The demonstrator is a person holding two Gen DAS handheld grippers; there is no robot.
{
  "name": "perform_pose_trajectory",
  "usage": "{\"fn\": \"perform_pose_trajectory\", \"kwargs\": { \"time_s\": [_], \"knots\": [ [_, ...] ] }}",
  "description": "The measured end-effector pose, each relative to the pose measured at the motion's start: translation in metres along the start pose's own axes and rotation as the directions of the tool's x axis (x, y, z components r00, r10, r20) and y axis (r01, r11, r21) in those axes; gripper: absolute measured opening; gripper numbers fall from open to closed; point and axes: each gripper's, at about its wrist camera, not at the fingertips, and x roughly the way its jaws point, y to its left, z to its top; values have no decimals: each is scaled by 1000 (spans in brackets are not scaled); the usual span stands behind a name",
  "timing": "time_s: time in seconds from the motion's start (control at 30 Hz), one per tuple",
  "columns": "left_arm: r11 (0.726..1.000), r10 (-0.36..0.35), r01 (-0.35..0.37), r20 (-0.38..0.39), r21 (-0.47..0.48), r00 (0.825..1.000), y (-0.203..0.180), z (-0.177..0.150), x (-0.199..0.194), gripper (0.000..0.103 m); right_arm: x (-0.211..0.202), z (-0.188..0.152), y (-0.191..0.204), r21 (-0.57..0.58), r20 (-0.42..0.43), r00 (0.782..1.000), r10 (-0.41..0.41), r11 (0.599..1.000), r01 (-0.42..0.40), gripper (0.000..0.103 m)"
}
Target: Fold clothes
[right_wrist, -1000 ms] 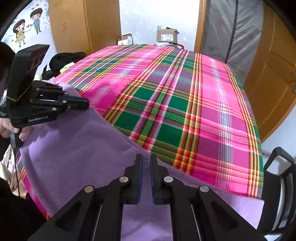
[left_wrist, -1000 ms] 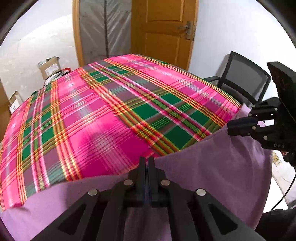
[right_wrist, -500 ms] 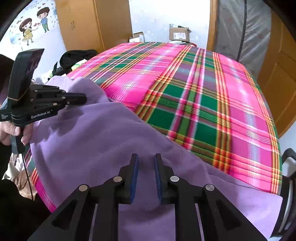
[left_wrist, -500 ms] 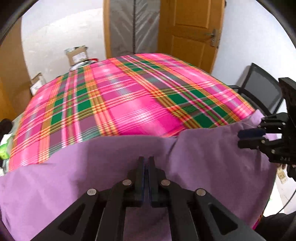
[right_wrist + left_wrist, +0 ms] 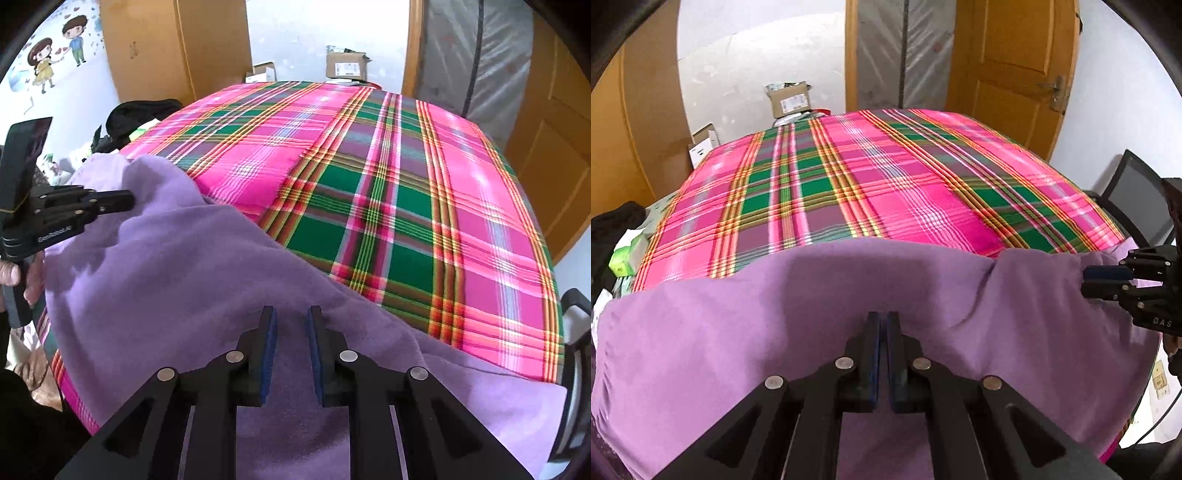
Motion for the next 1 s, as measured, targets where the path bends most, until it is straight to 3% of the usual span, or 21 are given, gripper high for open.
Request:
{"fn": "perform_pose_trajectory", "kwargs": {
  "time_s": [0.3, 0.5, 0.67, 0.73, 0.83, 1.0],
  "knots": [
    [986, 70, -67, 15, -152, 997, 60, -14, -19, 3, 8, 7, 7, -8, -9, 1000, 7, 1000, -7, 18],
    [930, 217, -209, -7, -302, 976, 130, -38, -43, 3, 11, 10, 6, 6, -12, 1000, 11, 1000, -11, 18],
    [890, 264, -263, -51, -372, 963, 168, -69, -58, 3, 12, 12, 6, 16, -14, 1000, 8, 1000, -8, 18],
    [890, 241, -233, -29, -392, 970, 174, -78, -64, 3, 12, 13, 6, 18, -13, 1000, 6, 1000, -6, 18],
    [892, 243, -243, -50, -382, 969, 175, -83, -72, 3, 10, 16, 7, 25, -5, 1000, 8, 1000, -8, 18],
    [930, 236, -228, -6, -289, 972, 172, -47, -78, 5, 8, 30, 20, -7, 11, 1000, 22, 1000, -22, 18]
  ]
}}
